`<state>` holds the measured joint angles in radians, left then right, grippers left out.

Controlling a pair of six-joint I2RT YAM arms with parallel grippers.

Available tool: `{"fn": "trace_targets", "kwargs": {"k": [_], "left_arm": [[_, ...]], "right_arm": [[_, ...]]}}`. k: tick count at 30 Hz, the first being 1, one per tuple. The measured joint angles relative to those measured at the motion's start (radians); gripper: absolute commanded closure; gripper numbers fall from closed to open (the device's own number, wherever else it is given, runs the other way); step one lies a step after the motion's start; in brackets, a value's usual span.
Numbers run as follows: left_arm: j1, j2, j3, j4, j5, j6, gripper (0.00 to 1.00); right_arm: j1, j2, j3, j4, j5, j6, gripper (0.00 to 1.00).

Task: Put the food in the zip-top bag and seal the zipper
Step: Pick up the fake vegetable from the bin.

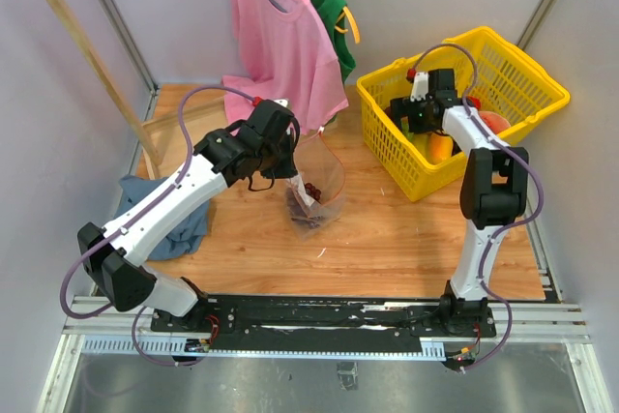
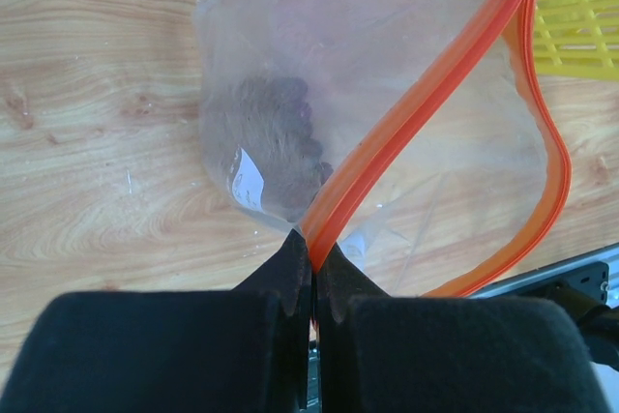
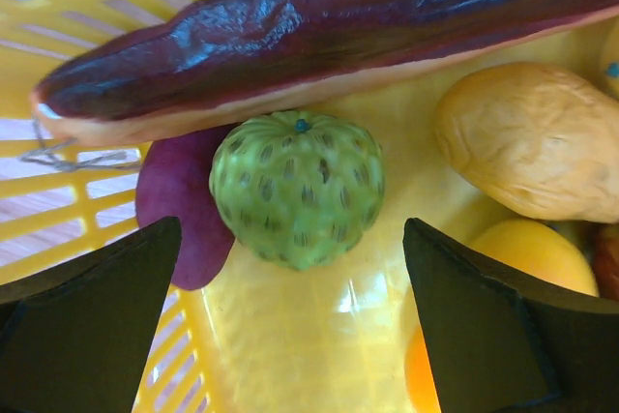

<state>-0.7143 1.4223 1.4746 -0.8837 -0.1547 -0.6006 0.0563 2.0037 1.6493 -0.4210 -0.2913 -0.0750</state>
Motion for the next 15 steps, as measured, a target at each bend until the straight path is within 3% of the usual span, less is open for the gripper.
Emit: {"fn": "trace_targets", "kwargs": {"k": [8,11,15], "left_arm": [[0.000,0.009,0.000,0.001,0.005,0.003,1.00],[0.001,0.009,0.000,0.002,0.011,0.003,1.00],[0.002,0.009,0.000,0.006,0.017,0.003,1.00]], "right_arm": [[-0.001,0.067,-0.077,0.145,-0.043,0.046,0.03],[-0.002,0.077,-0.091,0.204,-0.049,0.053,0.15],[-0.006,0.084,-0.110,0.251,-0.064,0.060,0.38]]}}
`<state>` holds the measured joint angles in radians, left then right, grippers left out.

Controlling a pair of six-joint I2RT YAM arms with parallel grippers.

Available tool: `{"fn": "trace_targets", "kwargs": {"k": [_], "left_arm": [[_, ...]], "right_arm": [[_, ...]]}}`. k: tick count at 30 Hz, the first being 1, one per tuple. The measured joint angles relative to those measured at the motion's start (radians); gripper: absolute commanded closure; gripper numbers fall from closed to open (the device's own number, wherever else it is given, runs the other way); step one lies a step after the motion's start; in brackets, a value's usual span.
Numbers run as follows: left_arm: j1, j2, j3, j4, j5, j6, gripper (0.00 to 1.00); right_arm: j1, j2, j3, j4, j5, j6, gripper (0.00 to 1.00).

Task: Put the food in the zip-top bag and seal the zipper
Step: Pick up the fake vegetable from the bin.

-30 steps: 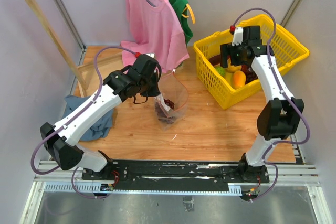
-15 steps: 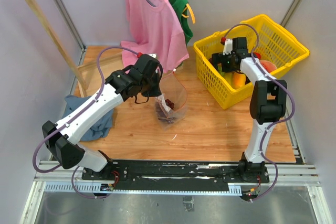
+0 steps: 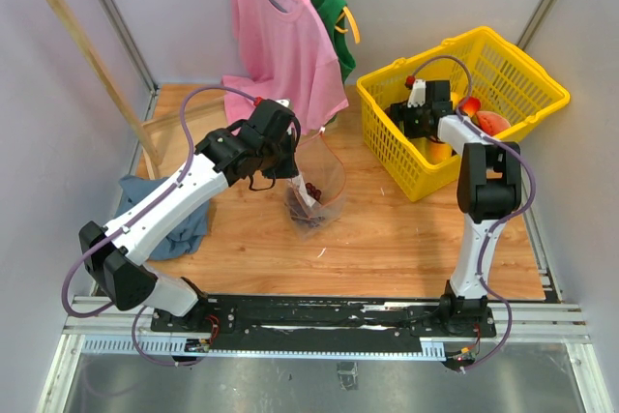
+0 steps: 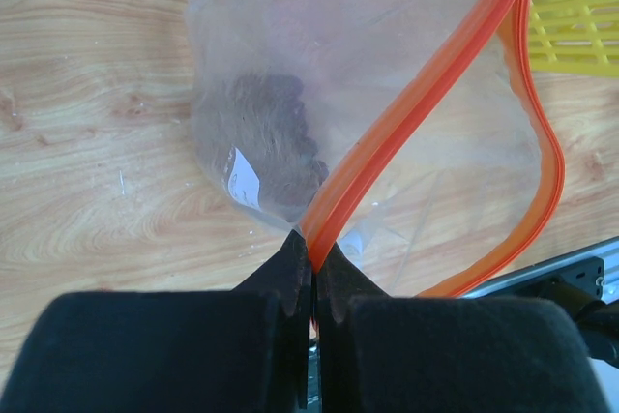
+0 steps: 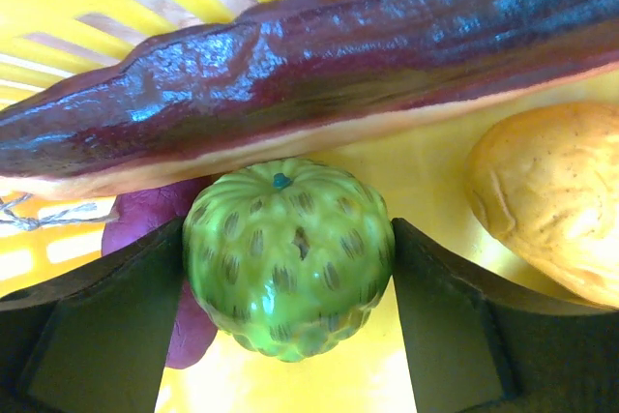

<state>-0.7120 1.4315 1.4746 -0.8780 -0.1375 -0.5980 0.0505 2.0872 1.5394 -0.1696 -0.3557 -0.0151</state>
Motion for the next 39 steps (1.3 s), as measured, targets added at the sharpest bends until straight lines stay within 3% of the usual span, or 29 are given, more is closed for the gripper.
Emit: {"fn": "trace_targets", "kwargs": {"k": [3,6,18,27,39], "left_arm": [[0.001,0.000,0.000,0.001,0.001,0.000,1.00],[0.002,0.000,0.000,0.002,0.001,0.000,1.00],[0.002,0.000,-0.017,0.017,0.001,-0.001,1.00],[0.002,-0.002,-0.039,0.039,0.002,-0.009,1.00],[0.003,-0.003,-0.047,0.047,0.002,-0.018,1.00]], "right_arm": [[-0.002,-0.002,-0.011,0.018,-0.011,0.008,0.54],[-0.003,-0.029,-0.047,0.032,-0.009,0.011,0.60],[-0.006,-0.381,-0.175,-0.003,0.093,0.014,0.79],[-0.006,-0.674,-0.194,-0.080,0.218,0.026,0.80],[0.066,-0.954,-0.219,-0.129,0.171,0.077,0.80]]}}
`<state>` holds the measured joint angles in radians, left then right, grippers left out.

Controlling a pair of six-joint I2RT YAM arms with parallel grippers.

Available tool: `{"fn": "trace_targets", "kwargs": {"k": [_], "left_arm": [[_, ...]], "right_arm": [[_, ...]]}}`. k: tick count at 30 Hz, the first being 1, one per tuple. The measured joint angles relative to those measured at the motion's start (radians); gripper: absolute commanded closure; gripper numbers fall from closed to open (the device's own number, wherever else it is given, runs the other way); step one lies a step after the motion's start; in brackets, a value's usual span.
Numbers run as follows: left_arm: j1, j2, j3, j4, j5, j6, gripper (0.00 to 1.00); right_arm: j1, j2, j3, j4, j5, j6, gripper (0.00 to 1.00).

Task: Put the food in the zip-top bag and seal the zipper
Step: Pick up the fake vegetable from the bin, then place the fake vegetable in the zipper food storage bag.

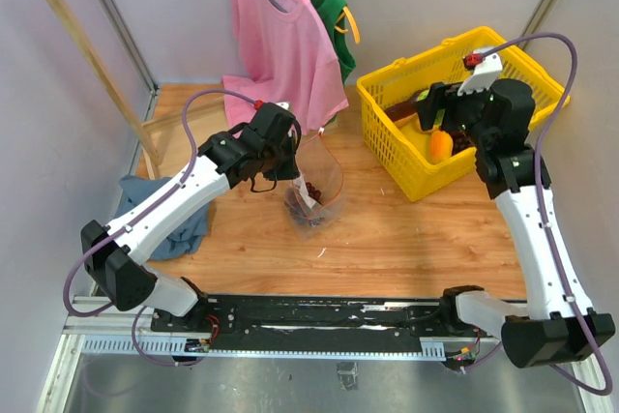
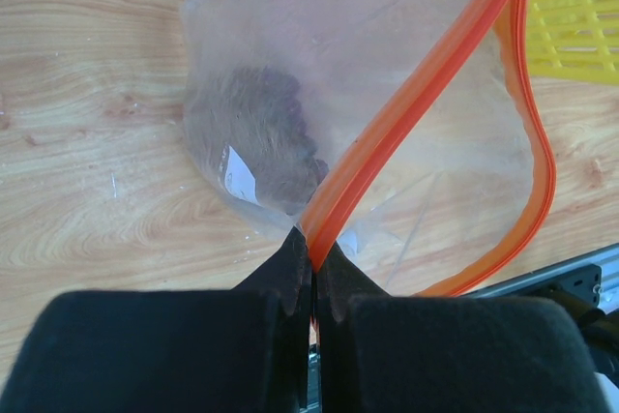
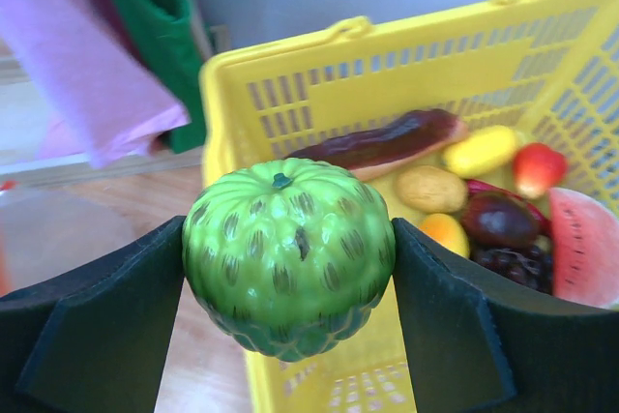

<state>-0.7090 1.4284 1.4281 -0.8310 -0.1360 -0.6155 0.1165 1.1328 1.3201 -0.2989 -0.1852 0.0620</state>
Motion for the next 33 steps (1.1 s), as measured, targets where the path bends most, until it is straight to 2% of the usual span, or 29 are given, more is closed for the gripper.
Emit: {"fn": "trace_targets", "kwargs": {"k": [4,11,14,26,33], "left_arm": [[0.000,0.000,0.000,0.003,0.000,-0.010,1.00],[0.000,0.000,-0.002,0.013,0.008,-0.019,1.00],[0.000,0.000,-0.002,0.015,0.015,-0.020,1.00],[0.000,0.000,-0.017,0.031,0.027,-0.021,1.00],[0.000,-0.001,-0.035,0.045,0.037,-0.021,1.00]], "right_arm": [[0.098,-0.039,-0.025,-0.008,-0.053,0.033,0.80],[0.345,-0.049,-0.072,0.011,-0.152,0.095,0.79],[0.396,-0.043,-0.085,0.023,-0.185,0.116,0.78],[0.521,0.114,-0.130,0.155,-0.342,0.216,0.77],[0.525,0.230,-0.137,0.169,-0.327,0.237,0.74]]}}
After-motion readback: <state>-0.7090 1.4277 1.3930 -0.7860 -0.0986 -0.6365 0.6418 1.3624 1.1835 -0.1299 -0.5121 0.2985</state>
